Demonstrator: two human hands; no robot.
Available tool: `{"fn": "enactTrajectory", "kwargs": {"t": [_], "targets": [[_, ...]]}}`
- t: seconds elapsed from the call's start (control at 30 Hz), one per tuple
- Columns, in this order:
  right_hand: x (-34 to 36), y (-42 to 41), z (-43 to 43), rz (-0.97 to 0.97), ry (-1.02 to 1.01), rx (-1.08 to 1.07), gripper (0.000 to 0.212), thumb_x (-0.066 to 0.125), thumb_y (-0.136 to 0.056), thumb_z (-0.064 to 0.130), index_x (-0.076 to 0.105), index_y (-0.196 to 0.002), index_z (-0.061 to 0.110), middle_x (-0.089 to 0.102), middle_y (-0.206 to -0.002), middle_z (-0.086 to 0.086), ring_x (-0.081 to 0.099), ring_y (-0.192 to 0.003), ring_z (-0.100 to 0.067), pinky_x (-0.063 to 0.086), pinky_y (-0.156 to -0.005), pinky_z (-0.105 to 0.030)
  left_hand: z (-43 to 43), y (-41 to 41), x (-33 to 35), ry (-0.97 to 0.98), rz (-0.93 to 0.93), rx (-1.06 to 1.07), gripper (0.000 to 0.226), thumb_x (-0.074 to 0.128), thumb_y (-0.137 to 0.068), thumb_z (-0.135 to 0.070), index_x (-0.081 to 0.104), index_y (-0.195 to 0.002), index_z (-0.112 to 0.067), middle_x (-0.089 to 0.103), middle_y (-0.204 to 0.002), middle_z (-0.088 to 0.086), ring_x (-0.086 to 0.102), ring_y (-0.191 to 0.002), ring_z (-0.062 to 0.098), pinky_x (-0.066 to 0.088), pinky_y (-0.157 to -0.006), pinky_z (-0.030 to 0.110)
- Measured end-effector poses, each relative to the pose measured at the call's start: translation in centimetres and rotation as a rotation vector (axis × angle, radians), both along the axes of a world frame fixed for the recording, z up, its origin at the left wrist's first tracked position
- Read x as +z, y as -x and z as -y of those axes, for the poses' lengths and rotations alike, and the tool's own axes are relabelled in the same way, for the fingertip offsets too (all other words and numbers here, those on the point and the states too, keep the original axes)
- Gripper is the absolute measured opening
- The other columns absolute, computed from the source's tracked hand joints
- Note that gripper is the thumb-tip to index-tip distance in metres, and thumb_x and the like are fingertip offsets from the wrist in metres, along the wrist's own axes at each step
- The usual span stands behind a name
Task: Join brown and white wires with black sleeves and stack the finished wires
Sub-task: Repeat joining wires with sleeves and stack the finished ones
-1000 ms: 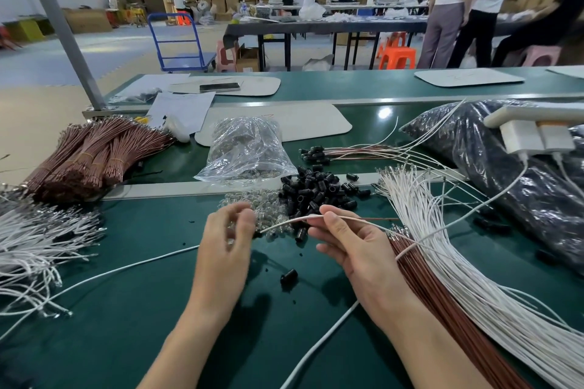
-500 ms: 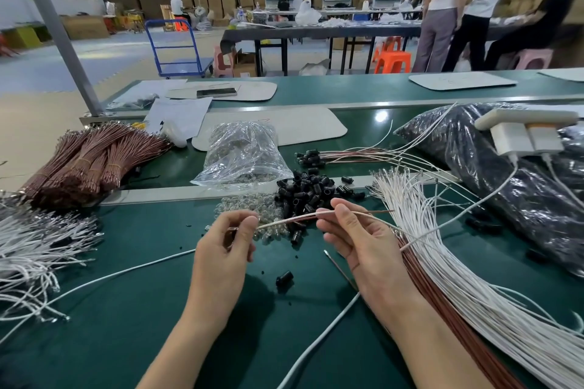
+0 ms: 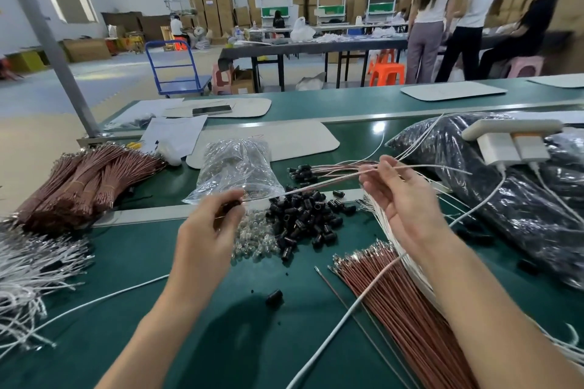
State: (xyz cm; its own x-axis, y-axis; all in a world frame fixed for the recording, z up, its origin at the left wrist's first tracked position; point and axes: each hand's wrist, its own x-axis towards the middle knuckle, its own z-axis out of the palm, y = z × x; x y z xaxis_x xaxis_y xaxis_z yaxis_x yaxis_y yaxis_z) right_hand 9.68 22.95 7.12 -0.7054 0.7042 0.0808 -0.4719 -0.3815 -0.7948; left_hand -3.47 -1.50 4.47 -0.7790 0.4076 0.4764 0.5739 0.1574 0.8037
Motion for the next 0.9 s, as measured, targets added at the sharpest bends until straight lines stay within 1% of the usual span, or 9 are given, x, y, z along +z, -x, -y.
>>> {"fn": "enactTrajectory", "kwargs": {"t": [0.13, 0.27, 0.33, 0.43, 0.53, 0.6, 0.67, 0.77, 0.9], "targets": [[2.9, 2.4, -5.4, 0.117, -0.044, -0.042, 0.022, 0.05, -0.102, 0.007, 0.052, -0.123, 0.001, 0.07, -0.098, -0.017, 0.073, -0.075, -0.019, 0.059, -0.065, -0.023, -5.3, 3.3, 1.6, 0.291, -0.196, -0.044, 0.022, 0.06, -0.101, -0.021, 0.067, -0.121, -0.017, 0.07, -0.111, -0.005, 0.062, -0.099, 0.006, 0.05, -0.093, 0.024], [3.5, 4.9, -11.1, 0.316, -0.095, -0.051, 0.036, 0.041, -0.106, 0.007, 0.038, -0.141, -0.001, 0.065, -0.112, -0.024, 0.07, -0.083, -0.023, 0.06, -0.063, -0.023, -11.8, 6.9, 2.3, 0.469, -0.279, -0.086, 0.023, 0.058, -0.102, -0.021, 0.069, -0.12, -0.012, 0.072, -0.113, 0.0, 0.061, -0.095, 0.008, 0.044, -0.074, 0.008], [3.3, 5.8, -13.6, 0.488, -0.177, -0.025, 0.046, 0.042, -0.106, 0.004, 0.029, -0.15, -0.003, 0.06, -0.124, -0.029, 0.07, -0.096, -0.028, 0.061, -0.077, -0.029, -14.7, 8.2, 2.3, 0.502, -0.258, -0.113, 0.022, 0.059, -0.102, -0.022, 0.071, -0.119, -0.013, 0.074, -0.11, 0.001, 0.064, -0.097, 0.013, 0.053, -0.085, 0.022], [2.7, 6.6, -15.9, 0.758, -0.34, 0.023, 0.05, 0.044, -0.106, 0.008, 0.027, -0.152, -0.003, 0.055, -0.13, -0.033, 0.066, -0.103, -0.031, 0.056, -0.095, -0.038, -18.5, 9.8, 1.5, 0.566, -0.197, -0.128, 0.02, 0.058, -0.102, -0.02, 0.07, -0.117, -0.015, 0.072, -0.11, 0.006, 0.063, -0.106, 0.021, 0.051, -0.099, 0.041], [1.6, 6.9, -16.5, 0.913, -0.469, 0.034, 0.051, 0.05, -0.105, 0.012, 0.032, -0.149, -0.004, 0.058, -0.124, -0.029, 0.067, -0.099, -0.027, 0.058, -0.082, -0.032, -21.0, 10.7, 0.3, 0.649, -0.194, -0.14, 0.022, 0.057, -0.102, -0.015, 0.069, -0.121, -0.012, 0.071, -0.116, 0.011, 0.062, -0.114, 0.026, 0.047, -0.102, 0.037], [0.7, 6.6, -16.4, 0.984, -0.549, 0.043, 0.042, 0.051, -0.103, 0.009, 0.041, -0.14, -0.01, 0.061, -0.122, -0.028, 0.067, -0.097, -0.025, 0.059, -0.083, -0.034, -21.7, 10.9, -0.1, 0.697, -0.222, -0.131, 0.028, 0.057, -0.102, -0.012, 0.065, -0.129, -0.009, 0.068, -0.127, 0.011, 0.059, -0.12, 0.028, 0.044, -0.103, 0.034], [0.1, 6.2, -16.1, 1.025, -0.638, 0.044, 0.031, 0.049, -0.103, 0.006, 0.052, -0.13, -0.011, 0.063, -0.119, -0.029, 0.066, -0.094, -0.025, 0.061, -0.086, -0.036, -21.6, 11.0, -0.1, 0.706, -0.251, -0.113, 0.031, 0.056, -0.103, -0.015, 0.062, -0.133, -0.01, 0.063, -0.133, 0.011, 0.056, -0.124, 0.029, 0.041, -0.107, 0.037], [0.0, 5.2, -15.1, 0.982, -0.731, 0.004, 0.035, 0.047, -0.104, 0.013, 0.053, -0.137, 0.003, 0.065, -0.111, -0.018, 0.064, -0.093, -0.024, 0.061, -0.08, -0.037, -20.0, 10.6, 0.7, 0.658, -0.26, -0.111, 0.032, 0.054, -0.104, -0.019, 0.06, -0.134, -0.009, 0.062, -0.132, 0.011, 0.056, -0.122, 0.028, 0.042, -0.11, 0.043], [1.0, 3.5, -12.6, 1.002, -0.994, -0.111, 0.038, 0.048, -0.103, 0.021, 0.052, -0.14, 0.017, 0.063, -0.12, -0.003, 0.068, -0.101, -0.034, 0.056, -0.085, -0.041, -15.5, 8.1, 1.7, 0.533, -0.227, -0.19, 0.028, 0.053, -0.105, -0.016, 0.062, -0.131, -0.011, 0.068, -0.126, 0.004, 0.062, -0.112, 0.014, 0.048, -0.102, 0.029]]}}
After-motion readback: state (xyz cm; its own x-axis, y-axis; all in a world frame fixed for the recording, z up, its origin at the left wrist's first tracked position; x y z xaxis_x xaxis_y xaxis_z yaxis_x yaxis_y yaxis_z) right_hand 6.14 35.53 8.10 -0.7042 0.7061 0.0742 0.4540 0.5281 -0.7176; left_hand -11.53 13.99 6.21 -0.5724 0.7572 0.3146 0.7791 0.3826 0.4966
